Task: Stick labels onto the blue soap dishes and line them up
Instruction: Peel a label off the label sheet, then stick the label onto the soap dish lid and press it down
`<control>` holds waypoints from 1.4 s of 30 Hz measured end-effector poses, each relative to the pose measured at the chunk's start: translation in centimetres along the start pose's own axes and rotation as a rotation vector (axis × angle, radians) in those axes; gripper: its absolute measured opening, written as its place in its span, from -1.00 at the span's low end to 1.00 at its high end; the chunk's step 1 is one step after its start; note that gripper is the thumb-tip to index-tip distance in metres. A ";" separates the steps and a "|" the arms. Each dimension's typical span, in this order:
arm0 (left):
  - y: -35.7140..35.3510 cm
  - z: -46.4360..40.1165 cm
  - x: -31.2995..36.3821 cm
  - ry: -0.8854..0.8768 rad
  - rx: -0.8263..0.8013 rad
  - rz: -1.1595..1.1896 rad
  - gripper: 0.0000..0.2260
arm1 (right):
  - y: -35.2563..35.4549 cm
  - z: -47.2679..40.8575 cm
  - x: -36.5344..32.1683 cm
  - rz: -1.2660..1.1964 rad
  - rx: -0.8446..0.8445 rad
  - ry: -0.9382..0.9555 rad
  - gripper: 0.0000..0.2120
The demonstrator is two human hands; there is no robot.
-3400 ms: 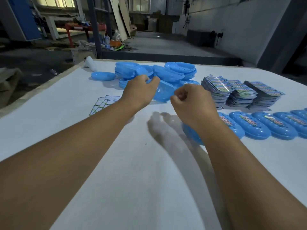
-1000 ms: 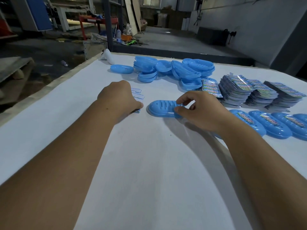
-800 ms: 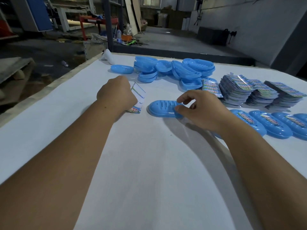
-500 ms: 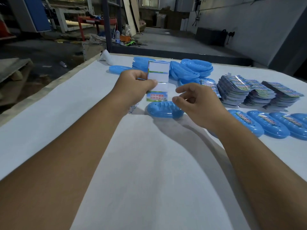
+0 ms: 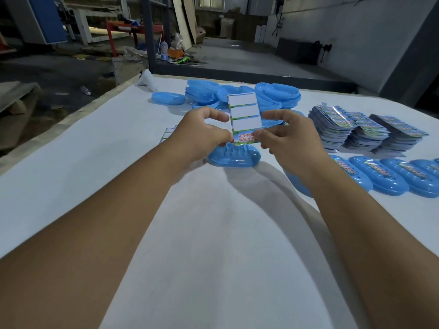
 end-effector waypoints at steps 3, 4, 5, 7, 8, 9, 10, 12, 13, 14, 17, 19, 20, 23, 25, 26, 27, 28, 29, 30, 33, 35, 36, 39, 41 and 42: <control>-0.1 0.0 0.0 -0.022 -0.015 -0.007 -0.72 | 0.1 0.1 -0.1 0.006 0.003 0.000 -0.70; -0.2 -0.1 0.0 -0.036 -0.017 -0.016 -0.73 | 0.1 0.1 -0.1 0.011 0.005 -0.001 -0.70; -0.2 -0.1 0.0 -0.050 -0.020 -0.025 -0.73 | 0.1 0.1 -0.1 0.018 0.013 -0.002 -0.69; -0.2 -0.2 0.1 -0.075 -0.023 -0.044 -0.74 | 0.3 0.0 0.0 0.065 0.047 0.009 -0.68; -0.2 -0.2 0.1 -0.087 -0.025 -0.051 -0.74 | 0.4 0.0 -0.1 0.122 0.066 0.031 -0.68; -0.3 -0.3 0.1 -0.098 -0.028 -0.054 -0.74 | 0.5 0.0 -0.1 0.192 0.079 0.056 -0.70; -0.3 -0.3 0.1 -0.108 -0.031 -0.057 -0.74 | 0.5 0.1 -0.2 0.246 0.080 0.076 -0.74; -0.5 -0.3 0.2 -0.130 -0.036 -0.070 -0.73 | 0.0 0.2 -0.3 0.249 0.029 0.088 -0.79; -0.6 -0.2 0.3 -0.145 -0.039 -0.075 -0.73 | -0.3 0.3 -0.3 0.220 -0.007 0.085 -0.78; -0.7 -0.2 0.3 -0.160 -0.040 -0.078 -0.73 | -0.6 0.5 -0.3 0.195 -0.036 0.083 -0.77; -0.7 -0.1 0.6 -0.192 -0.038 -0.090 -0.75 | -1.1 0.8 -0.5 0.174 -0.072 0.079 -0.73; -0.6 0.0 0.7 -0.199 -0.032 -0.105 -0.75 | -1.1 0.9 -0.6 0.171 -0.084 0.078 -0.74; -0.6 -0.1 0.7 -0.202 -0.028 -0.107 -0.75 | -1.1 1.0 -0.7 0.166 -0.089 0.079 -0.75; -0.7 -0.1 0.6 -0.203 -0.023 -0.102 -0.75 | -1.1 1.1 -0.9 0.165 -0.096 0.085 -0.76; -0.6 -0.1 0.6 -0.202 -0.017 -0.093 -0.74 | -1.2 1.1 -0.9 0.194 -0.090 0.092 -0.77; -0.6 -0.1 0.6 -0.201 -0.016 -0.087 -0.74 | -1.2 1.1 -0.9 0.202 -0.086 0.094 -0.78; -0.6 -0.1 0.6 -0.199 -0.017 -0.083 -0.74 | -1.3 1.1 -0.9 0.207 -0.083 0.093 -0.79; -0.7 0.0 0.6 -0.199 -0.017 -0.082 -0.73 | -1.3 1.0 -0.9 0.211 -0.082 0.092 -0.79; -0.8 0.0 0.6 -0.203 -0.018 -0.084 -0.73 | -1.4 1.1 -0.9 0.217 -0.083 0.091 -0.80; -0.8 0.0 0.6 -0.209 -0.018 -0.087 -0.72 | -1.4 1.1 -0.8 0.222 -0.085 0.088 -0.80; -1.0 0.0 0.6 -0.218 -0.009 -0.102 -0.70 | -1.3 1.1 -0.8 0.207 -0.082 0.067 -0.83; -1.0 0.0 0.6 -0.212 0.000 -0.124 -0.69 | -1.2 1.1 -0.8 0.201 -0.073 0.053 -0.84; -0.9 0.0 0.6 -0.208 0.007 -0.128 -0.69 | -1.2 1.1 -0.8 0.200 -0.068 0.046 -0.83; -0.6 -0.1 0.5 -0.193 0.060 -0.161 -0.71 | -0.8 1.1 -0.8 0.210 -0.042 0.028 -0.82; -0.2 -0.3 0.1 -0.163 0.113 -0.194 -0.74 | -0.4 0.9 -0.7 0.227 -0.017 0.026 -0.80; 0.0 -0.5 -0.2 -0.145 0.134 -0.198 -0.75 | -0.2 0.9 -0.7 0.232 -0.003 0.020 -0.80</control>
Point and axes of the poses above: each hand's wrist, its own z-axis away from the middle knuckle, its own y-axis out of the back of the hand, x = y × z, the point moved 5 cm from there along -z, towards the middle knuckle, and after that the axes turned 9 degrees about -z, right-handed, at the moved point
